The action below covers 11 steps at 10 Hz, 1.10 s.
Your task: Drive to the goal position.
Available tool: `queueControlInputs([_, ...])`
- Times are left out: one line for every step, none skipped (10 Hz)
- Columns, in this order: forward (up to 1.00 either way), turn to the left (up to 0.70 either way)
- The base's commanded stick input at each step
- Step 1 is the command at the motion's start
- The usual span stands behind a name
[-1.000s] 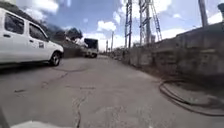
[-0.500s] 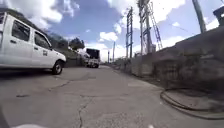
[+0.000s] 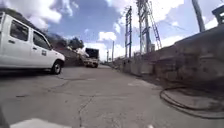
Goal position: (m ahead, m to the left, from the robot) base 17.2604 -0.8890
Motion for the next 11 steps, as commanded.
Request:
queueControlInputs([0.70, 0.00])
queueControlInputs([0.70, 0.00])
queueControlInputs([0.70, 0.00])
queueControlInputs([0.70, 0.00])
queueControlInputs([0.70, 0.00])
queueControlInputs([0.70, 0.00])
queueControlInputs([0.70, 0.00])
queueControlInputs([0.70, 0.00])
queueControlInputs([0.70, 0.00])
queueControlInputs([0.70, 0.00])
queueControlInputs([0.70, 0.00])
